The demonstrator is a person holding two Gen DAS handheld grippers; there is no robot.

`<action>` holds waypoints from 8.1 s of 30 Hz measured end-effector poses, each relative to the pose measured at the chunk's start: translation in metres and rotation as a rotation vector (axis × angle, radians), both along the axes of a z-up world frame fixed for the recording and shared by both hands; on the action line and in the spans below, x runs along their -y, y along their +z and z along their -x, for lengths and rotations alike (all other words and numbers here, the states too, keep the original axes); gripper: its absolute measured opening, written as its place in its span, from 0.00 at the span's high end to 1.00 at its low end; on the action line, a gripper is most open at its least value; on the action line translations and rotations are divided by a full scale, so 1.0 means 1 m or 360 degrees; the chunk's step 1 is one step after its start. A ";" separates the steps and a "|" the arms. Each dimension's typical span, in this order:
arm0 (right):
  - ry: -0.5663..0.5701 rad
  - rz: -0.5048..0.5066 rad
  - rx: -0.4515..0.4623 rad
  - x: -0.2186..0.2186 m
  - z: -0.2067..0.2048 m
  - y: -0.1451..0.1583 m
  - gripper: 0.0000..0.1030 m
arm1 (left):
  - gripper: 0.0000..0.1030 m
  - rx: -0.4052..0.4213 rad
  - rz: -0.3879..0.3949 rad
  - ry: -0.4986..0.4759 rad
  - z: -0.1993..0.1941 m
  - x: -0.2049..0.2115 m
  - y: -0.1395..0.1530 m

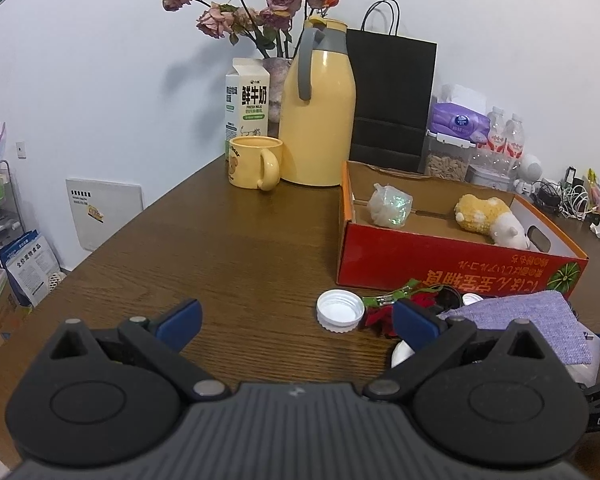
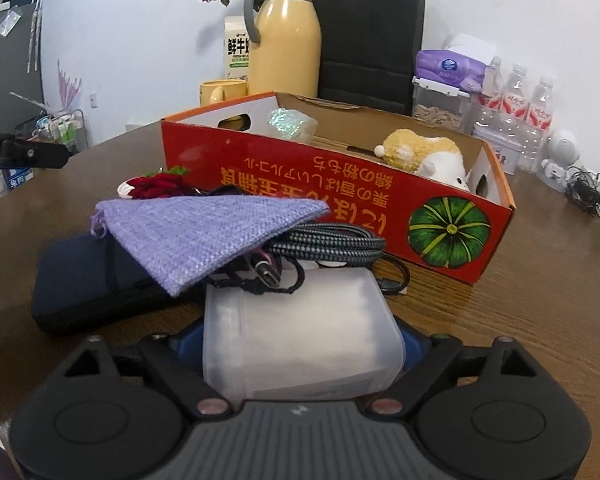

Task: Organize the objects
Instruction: 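Move the right tool to the white plastic container and grasp it, then grasp the white bottle cap with the left tool while the right tool holds the container, then place the cap and container into the box and open both tools, then move both tools back toward the loose clutter beside the box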

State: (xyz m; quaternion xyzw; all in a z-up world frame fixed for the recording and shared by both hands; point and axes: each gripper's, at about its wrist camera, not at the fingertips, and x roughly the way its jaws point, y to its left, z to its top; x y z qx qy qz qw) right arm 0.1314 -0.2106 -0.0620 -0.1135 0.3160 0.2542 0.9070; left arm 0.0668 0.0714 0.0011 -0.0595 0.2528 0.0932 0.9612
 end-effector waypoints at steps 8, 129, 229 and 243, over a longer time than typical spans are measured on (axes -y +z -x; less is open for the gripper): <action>-0.0082 -0.0008 0.0036 0.018 0.016 0.002 0.17 | 0.00 -0.0014 0.0006 0.0002 -0.003 0.000 -0.002; -0.0340 -0.0140 0.0248 -0.033 -0.149 0.038 0.00 | 0.00 0.0126 -0.0052 -0.0178 -0.185 0.071 0.024; -0.0078 -0.0033 0.0079 -0.019 -0.050 -0.002 0.14 | 0.00 -0.0005 0.0117 0.0101 -0.039 -0.022 -0.017; -0.0261 -0.0062 0.0230 0.007 -0.035 0.006 0.14 | 0.00 -0.0172 0.0004 -0.0141 -0.092 0.001 -0.023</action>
